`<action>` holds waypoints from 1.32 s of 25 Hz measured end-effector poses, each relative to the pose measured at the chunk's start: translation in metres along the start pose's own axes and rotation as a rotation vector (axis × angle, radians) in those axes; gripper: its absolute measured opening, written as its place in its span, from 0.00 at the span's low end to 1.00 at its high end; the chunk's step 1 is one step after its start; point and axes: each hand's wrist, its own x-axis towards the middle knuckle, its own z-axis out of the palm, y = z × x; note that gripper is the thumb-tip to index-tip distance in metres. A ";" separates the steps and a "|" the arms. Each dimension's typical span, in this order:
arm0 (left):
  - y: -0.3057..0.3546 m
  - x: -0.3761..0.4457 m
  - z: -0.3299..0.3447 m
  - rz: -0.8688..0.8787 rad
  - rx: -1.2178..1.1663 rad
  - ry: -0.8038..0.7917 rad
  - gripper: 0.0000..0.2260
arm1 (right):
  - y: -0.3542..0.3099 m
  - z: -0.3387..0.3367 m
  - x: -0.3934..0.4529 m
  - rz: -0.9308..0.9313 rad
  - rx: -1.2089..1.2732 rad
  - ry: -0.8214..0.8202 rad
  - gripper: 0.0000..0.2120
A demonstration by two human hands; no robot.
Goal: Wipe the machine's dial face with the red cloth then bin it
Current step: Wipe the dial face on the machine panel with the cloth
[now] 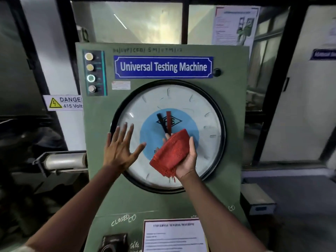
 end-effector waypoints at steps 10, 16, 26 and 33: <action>-0.007 0.148 0.031 0.249 0.075 0.306 0.38 | -0.091 0.024 0.085 -0.459 -0.230 0.282 0.27; -0.038 0.176 0.046 0.209 0.081 0.359 0.41 | -0.112 0.017 0.130 -0.909 -1.677 0.863 0.35; -0.060 0.145 0.056 0.117 0.051 0.337 0.45 | -0.013 0.051 0.203 -1.194 -2.145 0.783 0.42; -0.070 0.126 0.059 0.095 0.077 0.273 0.46 | -0.080 -0.042 0.129 -0.999 -2.430 0.617 0.40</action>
